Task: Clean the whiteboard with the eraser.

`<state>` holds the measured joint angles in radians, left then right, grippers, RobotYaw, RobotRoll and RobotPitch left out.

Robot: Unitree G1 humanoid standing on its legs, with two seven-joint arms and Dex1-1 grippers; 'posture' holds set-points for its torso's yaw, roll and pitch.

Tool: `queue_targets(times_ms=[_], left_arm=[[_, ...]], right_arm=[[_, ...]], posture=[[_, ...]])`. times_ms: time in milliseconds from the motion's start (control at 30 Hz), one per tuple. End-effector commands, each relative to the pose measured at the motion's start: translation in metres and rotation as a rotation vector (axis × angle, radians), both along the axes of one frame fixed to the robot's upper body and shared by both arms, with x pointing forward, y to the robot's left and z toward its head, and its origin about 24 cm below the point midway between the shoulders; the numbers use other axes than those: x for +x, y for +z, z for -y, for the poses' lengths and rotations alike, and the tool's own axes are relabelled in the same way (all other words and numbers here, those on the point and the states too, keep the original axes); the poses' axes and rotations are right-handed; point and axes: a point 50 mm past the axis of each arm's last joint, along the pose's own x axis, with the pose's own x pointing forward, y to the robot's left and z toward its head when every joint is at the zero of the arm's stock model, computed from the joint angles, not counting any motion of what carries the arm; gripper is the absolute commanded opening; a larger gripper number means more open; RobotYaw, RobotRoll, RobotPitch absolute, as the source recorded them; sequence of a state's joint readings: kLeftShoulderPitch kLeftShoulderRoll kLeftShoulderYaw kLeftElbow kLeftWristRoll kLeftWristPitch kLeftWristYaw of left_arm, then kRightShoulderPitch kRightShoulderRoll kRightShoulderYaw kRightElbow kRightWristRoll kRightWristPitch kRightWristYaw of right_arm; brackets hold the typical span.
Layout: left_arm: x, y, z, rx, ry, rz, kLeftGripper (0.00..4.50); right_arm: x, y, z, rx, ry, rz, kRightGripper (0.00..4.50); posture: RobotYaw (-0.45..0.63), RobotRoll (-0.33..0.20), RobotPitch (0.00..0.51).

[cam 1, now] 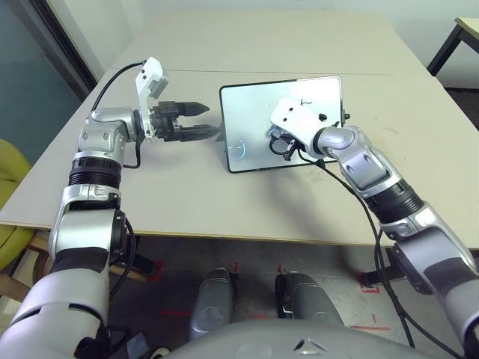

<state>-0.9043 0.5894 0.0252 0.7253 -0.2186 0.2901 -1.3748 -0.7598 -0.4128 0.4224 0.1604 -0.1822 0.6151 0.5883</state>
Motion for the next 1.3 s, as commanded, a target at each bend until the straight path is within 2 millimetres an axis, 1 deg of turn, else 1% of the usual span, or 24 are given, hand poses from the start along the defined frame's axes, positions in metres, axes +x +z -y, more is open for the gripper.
queue_targets(times_ms=[33, 200, 400, 600, 700, 767, 900, 1033, 1300], left_arm=[[0.002, 0.005, 0.004, -0.007, -0.016, 0.017, 4.50], [0.003, 0.005, 0.005, -0.008, -0.019, 0.016, 4.50], [0.003, 0.006, 0.005, -0.005, -0.022, 0.017, 4.50], [0.003, 0.006, 0.005, -0.004, -0.024, 0.016, 4.50], [0.004, 0.006, 0.006, -0.005, -0.024, 0.016, 4.50], [0.004, 0.006, 0.006, -0.006, -0.024, 0.017, 4.50], [0.004, 0.006, 0.006, -0.007, -0.024, 0.018, 4.50], [0.005, 0.006, 0.006, -0.008, -0.022, 0.020, 4.50], [0.004, 0.007, 0.005, -0.007, -0.018, 0.023, 4.50]], right_arm=[[0.005, -0.002, 0.020, -0.037, -0.055, -0.012, 0.26], [0.007, -0.004, 0.040, -0.088, -0.080, -0.015, 0.25], [0.006, -0.007, 0.060, -0.177, -0.076, -0.013, 0.25], [0.006, -0.007, 0.075, -0.233, -0.081, -0.022, 0.25], [0.006, -0.008, 0.079, -0.265, -0.075, -0.020, 0.25], [0.007, -0.008, 0.079, -0.287, -0.065, -0.012, 0.25], [0.010, -0.007, 0.070, -0.306, -0.034, 0.006, 0.25], [0.014, -0.003, 0.053, -0.288, 0.013, 0.025, 0.25], [0.017, 0.002, 0.032, -0.277, 0.072, 0.047, 0.25]], posture=[[0.13, 0.000, 0.057], [0.12, 0.000, 0.059], [0.12, 0.000, 0.066], [0.12, 0.000, 0.067], [0.12, 0.000, 0.066], [0.12, 0.000, 0.064], [0.12, 0.000, 0.064], [0.13, 0.000, 0.061], [0.13, 0.000, 0.061]])
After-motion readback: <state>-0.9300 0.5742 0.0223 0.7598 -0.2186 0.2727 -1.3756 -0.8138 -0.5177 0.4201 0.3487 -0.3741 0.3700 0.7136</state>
